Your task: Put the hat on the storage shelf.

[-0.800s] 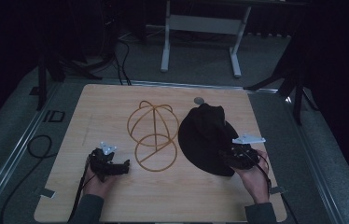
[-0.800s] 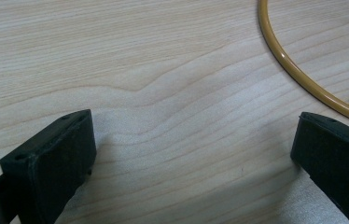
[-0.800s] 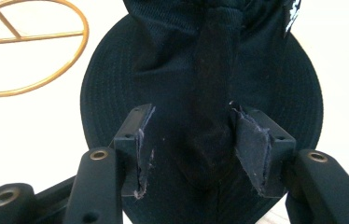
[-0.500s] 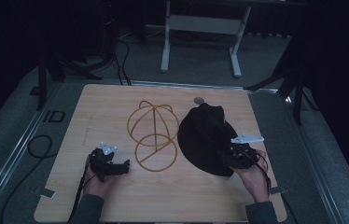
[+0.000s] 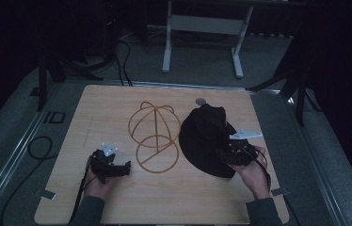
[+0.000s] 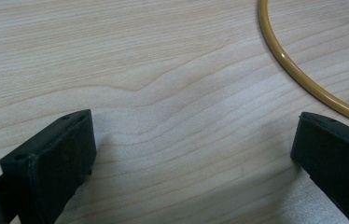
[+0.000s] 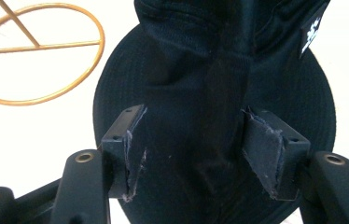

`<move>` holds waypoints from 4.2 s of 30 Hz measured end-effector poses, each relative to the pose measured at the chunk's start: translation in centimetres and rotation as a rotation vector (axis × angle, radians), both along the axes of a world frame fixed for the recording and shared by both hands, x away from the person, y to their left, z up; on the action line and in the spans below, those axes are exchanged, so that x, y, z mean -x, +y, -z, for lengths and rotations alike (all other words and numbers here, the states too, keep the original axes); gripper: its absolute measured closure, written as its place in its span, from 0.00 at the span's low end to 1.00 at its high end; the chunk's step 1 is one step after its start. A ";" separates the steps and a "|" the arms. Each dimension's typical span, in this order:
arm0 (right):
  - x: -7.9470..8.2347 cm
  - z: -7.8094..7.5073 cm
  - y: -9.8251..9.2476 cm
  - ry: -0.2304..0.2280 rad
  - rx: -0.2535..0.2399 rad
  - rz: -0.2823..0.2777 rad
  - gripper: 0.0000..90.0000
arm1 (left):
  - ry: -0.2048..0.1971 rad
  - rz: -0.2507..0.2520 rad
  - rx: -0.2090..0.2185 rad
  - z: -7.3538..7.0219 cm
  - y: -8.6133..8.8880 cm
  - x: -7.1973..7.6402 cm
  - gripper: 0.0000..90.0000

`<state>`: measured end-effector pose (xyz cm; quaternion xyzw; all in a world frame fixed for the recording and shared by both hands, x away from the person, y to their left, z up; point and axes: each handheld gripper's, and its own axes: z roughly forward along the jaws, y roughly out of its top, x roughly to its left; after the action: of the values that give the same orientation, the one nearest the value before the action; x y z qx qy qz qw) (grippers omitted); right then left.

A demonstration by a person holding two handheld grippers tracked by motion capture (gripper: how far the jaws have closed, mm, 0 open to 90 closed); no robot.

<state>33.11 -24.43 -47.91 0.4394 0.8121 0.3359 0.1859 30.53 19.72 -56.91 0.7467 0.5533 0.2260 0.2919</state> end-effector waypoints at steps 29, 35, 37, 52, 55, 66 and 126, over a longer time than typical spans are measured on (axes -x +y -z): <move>-5.8 0.4 1.3 0.162 0.106 -0.015 0.59 | 0.002 0.001 0.001 0.0 0.0 0.0 0.00; -7.0 0.3 1.2 0.245 0.086 -0.041 0.77 | 0.002 0.001 0.001 0.0 0.0 0.0 0.00; -7.3 0.3 1.0 0.263 0.074 -0.052 0.86 | 0.002 0.001 0.001 0.0 0.0 0.0 0.00; -6.8 -1.5 0.6 0.240 0.089 -0.096 0.97 | 0.003 0.003 -0.001 0.0 0.0 0.0 0.00; -6.7 -1.8 0.7 0.234 0.090 -0.111 0.97 | 0.002 0.002 0.000 0.0 0.0 0.0 0.00; -6.1 -3.8 1.3 0.204 0.100 -0.155 0.98 | 0.000 0.000 0.001 0.0 0.0 0.0 0.00; -5.1 -11.1 2.9 0.104 0.121 -0.318 0.97 | 0.001 0.000 0.001 0.0 0.0 0.0 0.00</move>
<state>38.19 -21.52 -36.84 0.3101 0.8987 0.2883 0.1146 30.54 19.72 -56.89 0.7467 0.5536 0.2250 0.2921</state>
